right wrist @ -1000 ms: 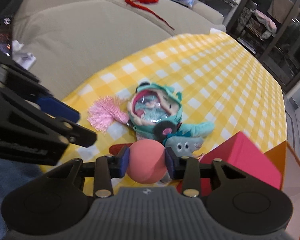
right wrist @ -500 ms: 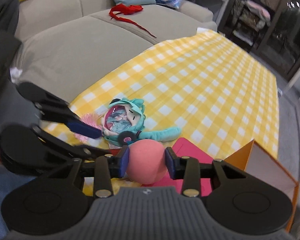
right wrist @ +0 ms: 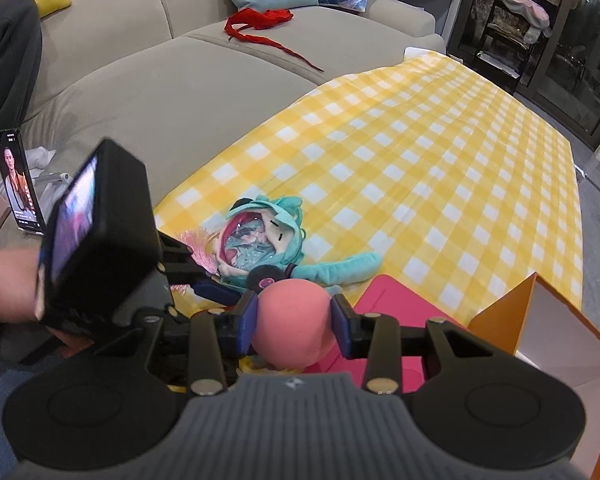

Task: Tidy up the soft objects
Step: 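Grasp the grey elephant plush by its red fin with the left tool while the right tool holds the ball, then carry the plush and the pink ball over the white box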

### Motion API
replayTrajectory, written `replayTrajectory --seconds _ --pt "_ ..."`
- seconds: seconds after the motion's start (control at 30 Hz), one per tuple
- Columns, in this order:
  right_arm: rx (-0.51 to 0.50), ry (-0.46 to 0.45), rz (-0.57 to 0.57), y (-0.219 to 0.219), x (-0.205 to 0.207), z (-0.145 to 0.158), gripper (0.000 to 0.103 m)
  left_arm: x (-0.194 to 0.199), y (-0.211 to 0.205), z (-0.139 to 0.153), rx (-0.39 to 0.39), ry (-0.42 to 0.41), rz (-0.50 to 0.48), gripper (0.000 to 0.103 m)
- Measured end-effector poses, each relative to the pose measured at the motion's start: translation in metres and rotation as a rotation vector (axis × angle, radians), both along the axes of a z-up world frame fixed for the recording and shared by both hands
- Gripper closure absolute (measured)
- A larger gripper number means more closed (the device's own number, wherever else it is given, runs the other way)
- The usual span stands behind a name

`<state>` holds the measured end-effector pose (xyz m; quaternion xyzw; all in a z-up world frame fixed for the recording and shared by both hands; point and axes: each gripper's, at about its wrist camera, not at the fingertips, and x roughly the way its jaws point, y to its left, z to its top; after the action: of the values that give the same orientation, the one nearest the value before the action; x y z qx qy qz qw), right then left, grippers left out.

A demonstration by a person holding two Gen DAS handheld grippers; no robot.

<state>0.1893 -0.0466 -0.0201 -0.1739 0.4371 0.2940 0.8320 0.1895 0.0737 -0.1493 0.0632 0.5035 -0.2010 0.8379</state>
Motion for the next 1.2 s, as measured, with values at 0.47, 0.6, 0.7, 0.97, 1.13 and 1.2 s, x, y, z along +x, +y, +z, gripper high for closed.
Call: replayTrajectory --seconds 0.47,0.6,0.7,0.97,1.13,1.2 --pt "0.012 -0.009 0.005 -0.004 -0.006 0.0 0.063 -0.033 0.003 0.024 -0.007 -0.058 0.04 0.097" --pt "0.018 -0.011 0.007 -0.004 -0.011 0.002 0.063 -0.049 0.015 0.044 -0.045 -0.067 0.091 0.098" --pt "0.024 -0.015 0.009 -0.003 -0.017 0.006 0.064 -0.058 0.02 0.058 -0.056 -0.065 0.128 0.098" --pt "0.042 -0.033 0.024 -0.004 -0.039 0.022 0.064 -0.081 0.017 0.082 -0.041 -0.079 0.128 0.098" --pt "0.054 -0.061 0.007 -0.015 -0.056 0.035 0.064 -0.096 0.007 0.097 -0.026 -0.104 0.114 0.098" --pt "0.058 -0.07 -0.006 -0.023 -0.062 0.04 0.064 -0.101 0.003 0.103 -0.027 -0.117 0.108 0.098"
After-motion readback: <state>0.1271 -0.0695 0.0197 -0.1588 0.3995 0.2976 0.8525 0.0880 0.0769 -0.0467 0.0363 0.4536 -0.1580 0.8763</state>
